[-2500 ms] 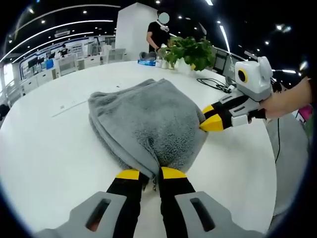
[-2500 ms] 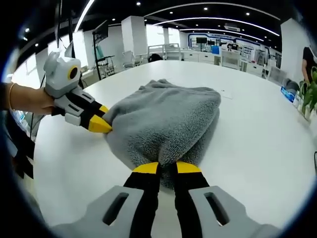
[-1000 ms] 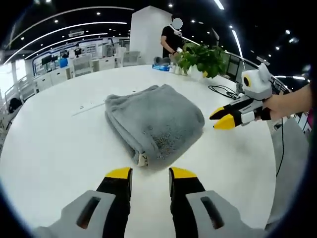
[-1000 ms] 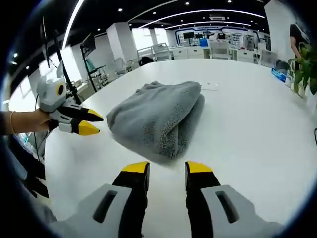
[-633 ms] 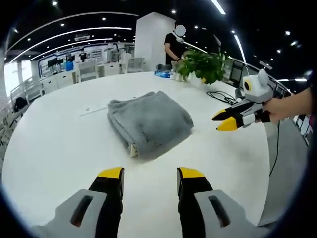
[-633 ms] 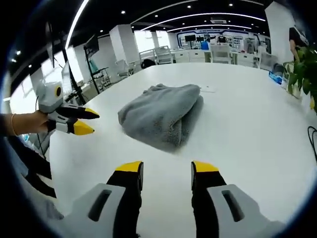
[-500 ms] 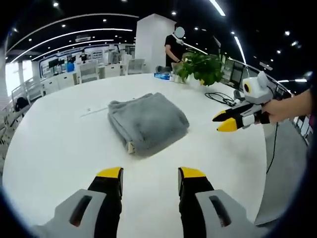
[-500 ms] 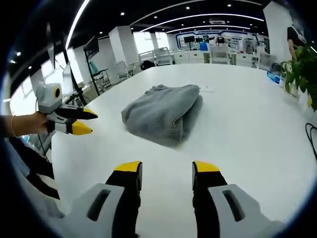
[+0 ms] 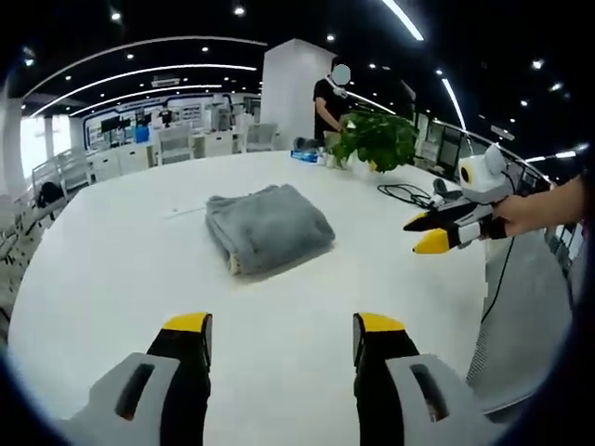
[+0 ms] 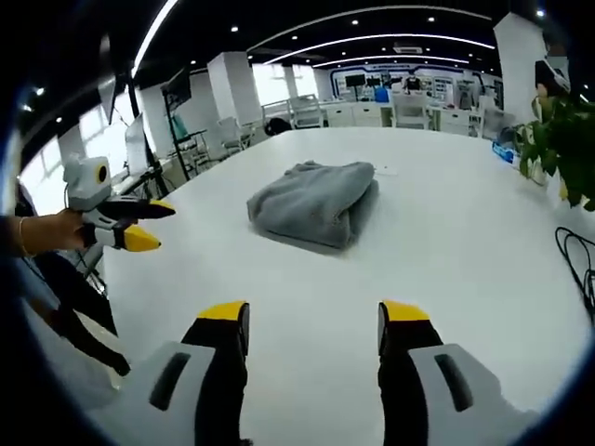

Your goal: Fold the towel on the table until its edges align and the towel forms a compact rectangular stack.

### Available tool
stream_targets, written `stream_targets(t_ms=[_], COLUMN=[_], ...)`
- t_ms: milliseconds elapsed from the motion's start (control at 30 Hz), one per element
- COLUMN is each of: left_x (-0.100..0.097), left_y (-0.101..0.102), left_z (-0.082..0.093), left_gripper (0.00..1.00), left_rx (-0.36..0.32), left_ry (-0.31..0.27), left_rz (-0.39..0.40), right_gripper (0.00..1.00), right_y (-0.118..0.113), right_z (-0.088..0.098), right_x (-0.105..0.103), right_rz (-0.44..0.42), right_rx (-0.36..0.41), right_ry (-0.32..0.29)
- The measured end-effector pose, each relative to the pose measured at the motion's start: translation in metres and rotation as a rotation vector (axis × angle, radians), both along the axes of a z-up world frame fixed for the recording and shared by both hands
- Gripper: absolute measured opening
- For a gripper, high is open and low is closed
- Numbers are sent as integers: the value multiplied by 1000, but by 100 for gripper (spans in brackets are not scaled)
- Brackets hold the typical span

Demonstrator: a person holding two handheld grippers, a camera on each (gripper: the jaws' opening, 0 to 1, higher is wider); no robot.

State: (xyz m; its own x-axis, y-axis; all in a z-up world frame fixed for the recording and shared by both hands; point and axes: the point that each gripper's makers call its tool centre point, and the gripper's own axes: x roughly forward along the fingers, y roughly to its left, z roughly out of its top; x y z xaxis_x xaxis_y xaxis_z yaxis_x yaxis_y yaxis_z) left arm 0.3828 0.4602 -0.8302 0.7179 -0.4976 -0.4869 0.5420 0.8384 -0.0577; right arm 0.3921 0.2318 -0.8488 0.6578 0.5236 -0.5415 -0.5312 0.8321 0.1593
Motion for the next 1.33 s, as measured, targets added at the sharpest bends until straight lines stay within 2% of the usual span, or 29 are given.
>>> stream_targets(t_ms=[133,167,300,600,833,1033,1133,1233,1333], left_x=[-5,-9,-19,-31,-28,-27,-31,-36,-38], left_y=[9,10,9,4,9,8,6,3,3], left_z=[3,5,6,17,30,45,46,44,42], left_gripper=[81,84,84,87,95,99,99,99,99], left_rx=[39,24,-4,12,13,-9,-12,-12,-8], left_ry=[-43,-52,-48,-71,-107,-151,-156,-147,-140], left_rz=[58,72,76,56,76,91,90,82,78], right_gripper=[61,62,63,65,68,79,82,86,86], right_y=[1,1,-3,-14,-22,-20,-14,-11,-11], right_z=[4,4,4,12,25,40,52,51,49], right_x=[-13,-16,-28,-43,-44,-38,-37,-39,-40], right_rz=[17,18,18,-14,-43,-49,-50,-44,-40], right_rx=[-8,-9,-2,18,41,79,134,134,131], right_ry=[-23,-26,-27,-44,-80,-134,-167,-167,-162])
